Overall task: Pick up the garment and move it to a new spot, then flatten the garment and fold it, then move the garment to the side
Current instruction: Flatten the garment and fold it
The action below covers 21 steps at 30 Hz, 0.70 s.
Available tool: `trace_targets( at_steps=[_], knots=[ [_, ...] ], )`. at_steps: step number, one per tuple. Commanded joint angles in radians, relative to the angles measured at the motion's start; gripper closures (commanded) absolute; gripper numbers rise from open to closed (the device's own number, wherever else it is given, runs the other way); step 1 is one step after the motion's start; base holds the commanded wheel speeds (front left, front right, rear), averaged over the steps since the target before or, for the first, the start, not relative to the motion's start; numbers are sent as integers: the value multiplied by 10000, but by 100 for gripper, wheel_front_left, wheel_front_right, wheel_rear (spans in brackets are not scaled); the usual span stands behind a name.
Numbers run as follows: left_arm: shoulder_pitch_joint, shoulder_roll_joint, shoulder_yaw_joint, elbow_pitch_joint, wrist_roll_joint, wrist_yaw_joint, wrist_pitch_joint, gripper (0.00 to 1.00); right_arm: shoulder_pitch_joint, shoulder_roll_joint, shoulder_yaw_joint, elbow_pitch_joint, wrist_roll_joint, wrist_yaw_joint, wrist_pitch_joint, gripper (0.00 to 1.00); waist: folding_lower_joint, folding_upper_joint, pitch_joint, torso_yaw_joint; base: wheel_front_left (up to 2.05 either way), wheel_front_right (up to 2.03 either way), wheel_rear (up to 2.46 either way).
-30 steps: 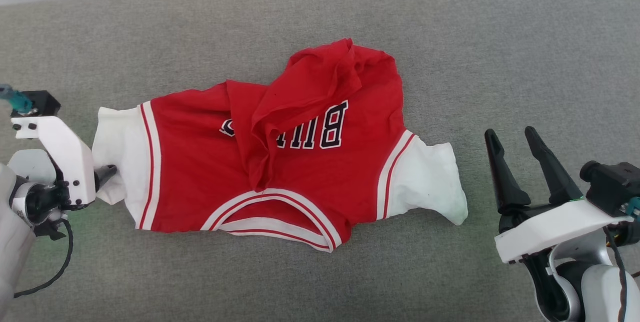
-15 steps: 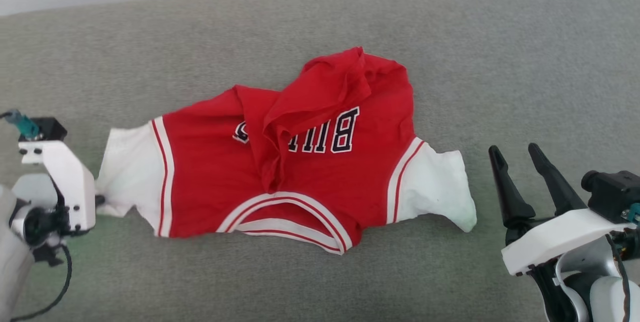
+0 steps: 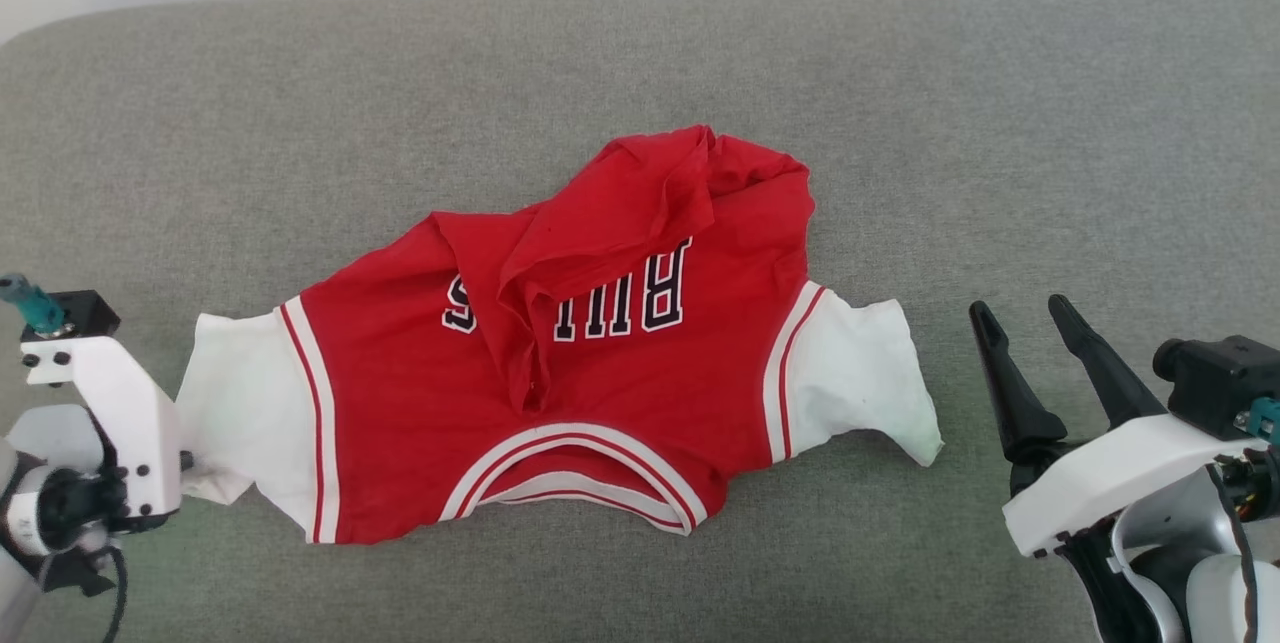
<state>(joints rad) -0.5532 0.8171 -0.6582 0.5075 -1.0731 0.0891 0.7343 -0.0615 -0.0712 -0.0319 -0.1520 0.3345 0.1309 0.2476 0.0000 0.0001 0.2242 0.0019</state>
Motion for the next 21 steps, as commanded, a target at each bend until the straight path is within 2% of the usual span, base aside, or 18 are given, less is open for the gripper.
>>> trace_targets(
  at_steps=[1, 5, 10, 15, 16, 17, 18, 21],
  knots=[
    [163, 11, 13, -194, -33, 127, -47, 0, -85, -49, 47, -73, 43, -3, 52, 0, 0, -1, 70, 16, 0, 0, 0],
    [64, -74, 38, -774, 10, 479, 19, 0, -150, -94, 169, -238, 149, -2, 277, 0, 0, -1, 220, 7, 0, 0, 0],
    [-59, -90, -80, -921, 143, 694, 180, 0, -85, -274, 479, -329, 405, -2, 970, 0, 0, -1, 351, -43, 0, 0, 0],
    [-22, -277, -206, -514, 159, 547, 77, 0, 91, -673, 889, -384, 655, -2, 2374, 0, 0, -1, 447, -96, 0, 0, 0],
    [-27, -354, -221, -423, 116, 473, 76, 18, 97, -734, 916, -395, 696, -3, 2669, 0, 0, -1, 475, -83, 0, 0, 0],
    [-35, -460, -245, -353, 61, 354, 88, 69, 105, -782, 922, -398, 732, -2, 2962, 0, 0, -1, 496, -68, 0, 0, 0],
    [-46, -532, -263, -277, 34, 252, 72, 100, 99, -855, 899, -385, 671, -3, 3261, 0, 0, -1, 517, -47, 0, 0, 0],
    [-208, -721, -348, -106, 94, -31, -27, 100, -69, -1021, 884, -416, 606, -3, 4034, 0, 0, -1, 597, 66, 0, 0, 0]
  ],
)
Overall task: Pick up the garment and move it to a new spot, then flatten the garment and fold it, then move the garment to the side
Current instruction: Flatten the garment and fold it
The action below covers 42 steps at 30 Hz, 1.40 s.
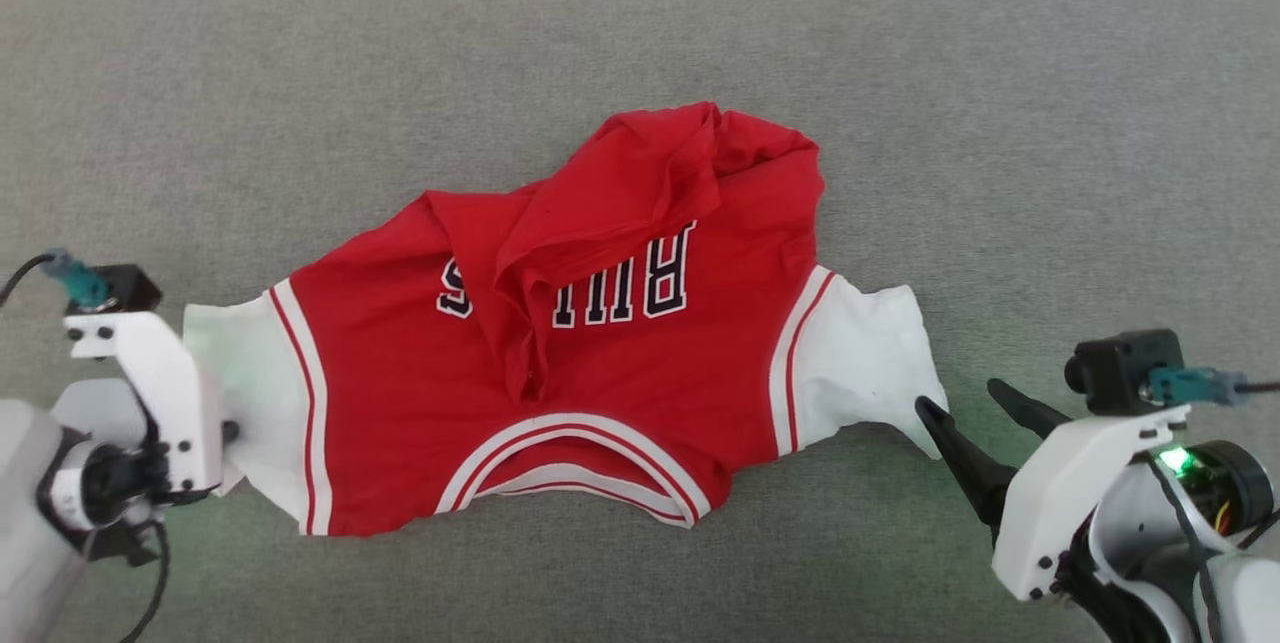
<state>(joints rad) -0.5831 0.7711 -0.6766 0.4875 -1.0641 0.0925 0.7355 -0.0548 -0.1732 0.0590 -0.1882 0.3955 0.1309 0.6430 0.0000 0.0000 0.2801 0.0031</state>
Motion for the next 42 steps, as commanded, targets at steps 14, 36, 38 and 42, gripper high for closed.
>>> trace_targets(
  at_steps=[14, 36, 38, 42],
  knots=[
    [-904, -1189, -433, 734, 348, -735, -421, 100, -1432, -566, 997, 2044, 8, -2, 2646, 0, 0, 0, 565, 824, 0, 0, 0],
    [-2427, -147, 252, -1167, 168, -620, 176, 100, -3835, -1402, 107, 667, 2727, -2, 3307, 100, 0, 0, -1112, 772, 0, 0, 0],
    [-2631, -66, 362, -1500, 113, -539, 281, 100, -4159, -1313, -169, 628, 2871, -2, 3312, 100, 0, 0, -1364, 745, 0, 0, 0],
    [-3126, 40, 615, -1932, 88, -373, 347, 100, -4959, -1146, -595, 763, 2987, -2, 3298, 100, 0, 0, -1816, 662, 0, 0, 0]
  ],
)
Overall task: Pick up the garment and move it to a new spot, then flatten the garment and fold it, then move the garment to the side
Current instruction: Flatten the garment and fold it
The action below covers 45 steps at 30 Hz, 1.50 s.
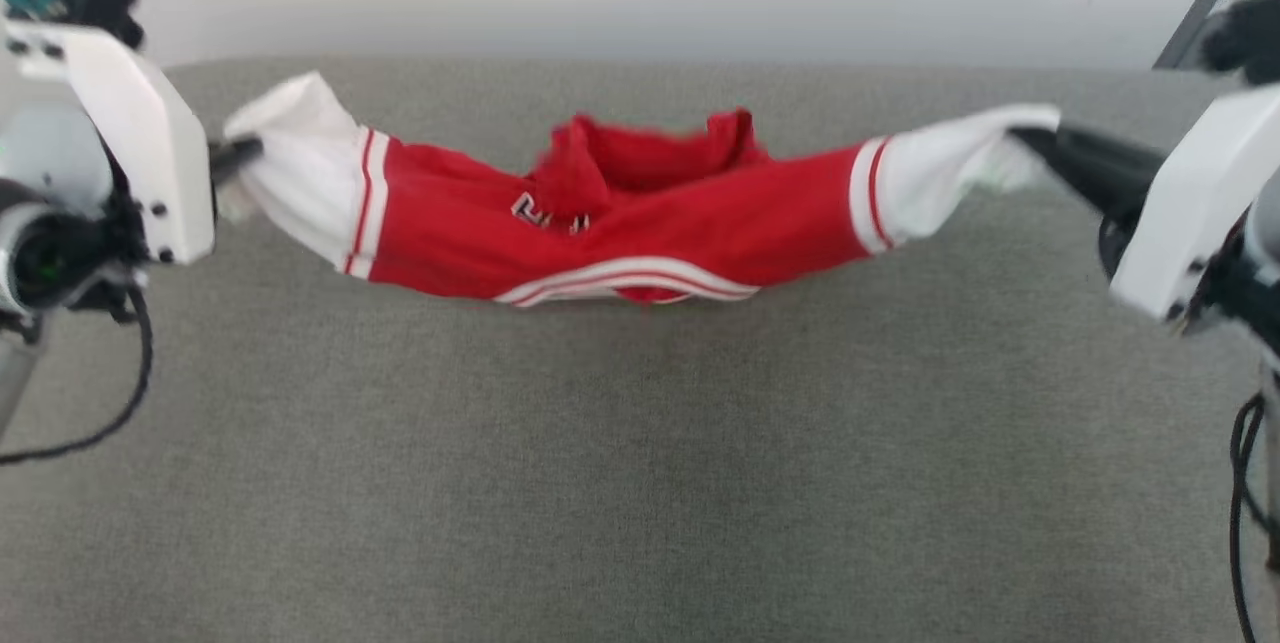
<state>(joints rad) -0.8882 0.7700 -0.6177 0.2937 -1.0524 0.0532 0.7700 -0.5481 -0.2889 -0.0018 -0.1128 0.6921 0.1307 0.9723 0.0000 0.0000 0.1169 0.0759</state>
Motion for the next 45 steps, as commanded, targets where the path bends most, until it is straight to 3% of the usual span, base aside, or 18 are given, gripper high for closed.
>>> trace_targets(
  at_steps=[1, 13, 27, 30, 37, 45],
  knots=[
    [-211, 47, 93, -34, -23, 71, -42, 100, -209, 102, -104, 70, 35, 0, -29, 100, 0, 0, -296, -88, 0, 0, 0],
    [-2165, -395, 1024, 253, -132, 155, -715, 100, -2871, 1094, -1121, 1066, -78, 0, -497, 100, 0, 0, -1037, -305, 0, 0, 0],
    [-3469, -652, 845, 1241, 521, -208, -1142, 100, -4485, 1250, -1379, 2118, -1235, 0, -1557, 100, 0, 0, -570, -290, 0, 0, 0],
    [-3710, -860, 789, 1564, 749, -365, -1617, 100, -4815, 1203, -1204, 2563, -1691, 0, -2360, 100, 0, 0, -191, -296, 0, 0, 0],
    [-5162, -1543, 803, 2961, 1770, -718, -3783, 100, -6545, 1098, -384, 4553, -3260, 0, -5600, 100, 0, 0, 1147, -359, 0, 0, 0],
    [-7081, -2417, 778, 4511, 3091, -1360, -7892, 100, -8630, 1174, -50, 6907, -5169, 0, -9534, 100, 0, 0, 2372, -247, 0, 0, 0]
  ],
)
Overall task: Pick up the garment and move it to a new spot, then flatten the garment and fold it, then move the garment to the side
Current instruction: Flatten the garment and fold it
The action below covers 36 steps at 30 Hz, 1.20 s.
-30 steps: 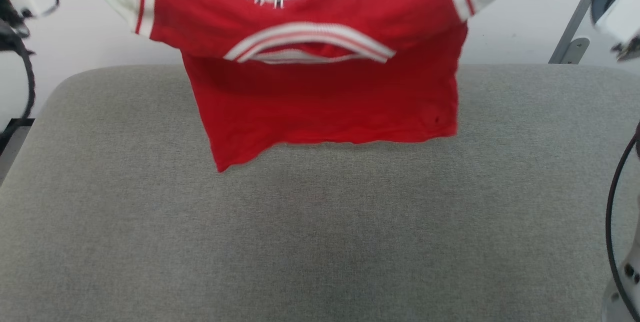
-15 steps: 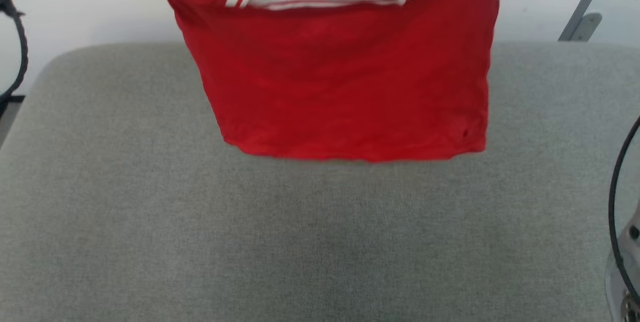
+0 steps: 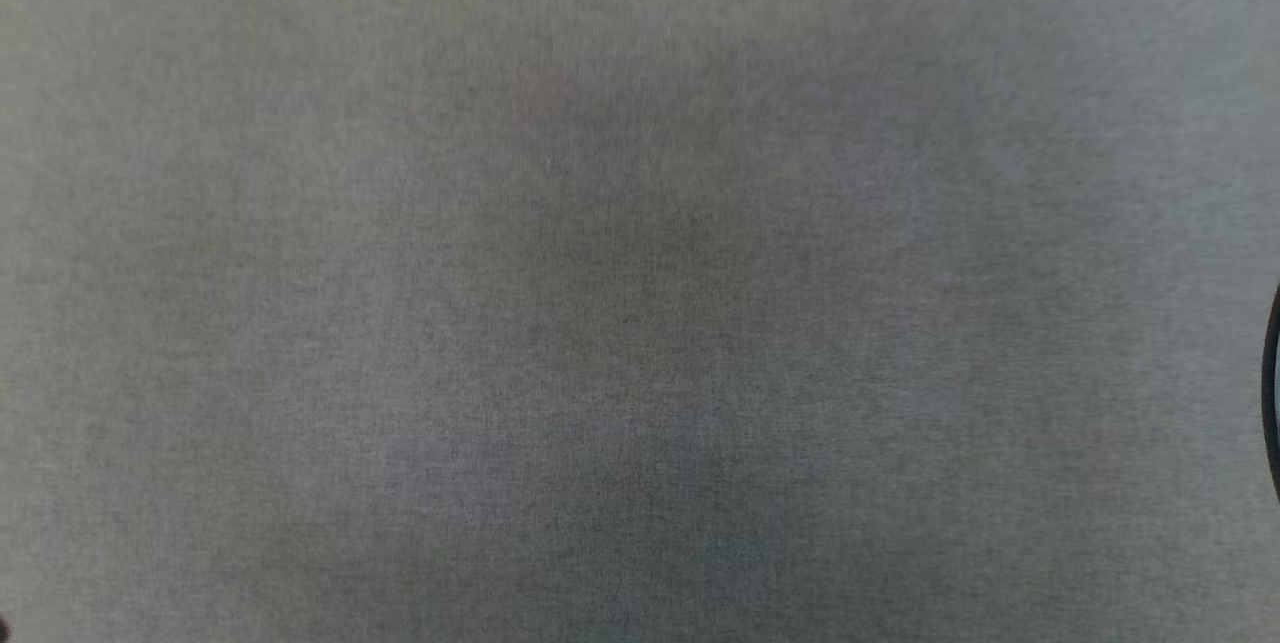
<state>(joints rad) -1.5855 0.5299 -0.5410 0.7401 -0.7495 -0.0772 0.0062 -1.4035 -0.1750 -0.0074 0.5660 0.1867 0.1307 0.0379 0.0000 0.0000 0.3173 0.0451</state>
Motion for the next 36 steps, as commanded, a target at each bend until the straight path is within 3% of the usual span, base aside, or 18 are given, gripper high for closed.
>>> trace_targets(
  at_steps=[1, 3, 7, 15, 24, 28, 36],
  knots=[
    [-270, -62, -26, 194, 216, -133, -758, 100, -296, 18, 66, 329, -353, 0, -547, 100, 0, 0, 471, 86, 0, 0, 0],
    [-311, -177, -150, 620, 404, -274, -1492, 100, -441, 62, 180, 923, -543, 0, -870, 100, 0, 0, 627, 139, 0, 0, 0],
    [138, -418, -550, 1619, 436, -455, -1933, 100, -196, 88, 580, 1902, -338, 0, -841, 100, 0, 0, 815, 252, 0, 0, 0],
    [1869, -824, -1283, 3447, -226, -528, -817, 100, 1636, 102, 1720, 2649, 1523, 0, 702, 100, 0, 0, 837, 378, 0, 0, 0],
    [3620, -986, -1931, 3752, -1130, -534, 1660, 100, 3813, -473, 2239, 1288, 3680, 0, 3047, 100, 0, 0, 349, 461, 0, 0, 0],
    [4544, -655, -2165, 3305, -1636, -536, 2656, 100, 5103, -954, 2365, 32, 4327, 0, 4199, 100, 0, 0, -72, 437, 0, 0, 0],
    [6471, 109, -2244, 1730, -2315, -405, 3585, 100, 8003, -1738, 1788, -2557, 4869, 0, 6830, 100, 0, 0, -840, 464, 0, 0, 0]
  ],
)
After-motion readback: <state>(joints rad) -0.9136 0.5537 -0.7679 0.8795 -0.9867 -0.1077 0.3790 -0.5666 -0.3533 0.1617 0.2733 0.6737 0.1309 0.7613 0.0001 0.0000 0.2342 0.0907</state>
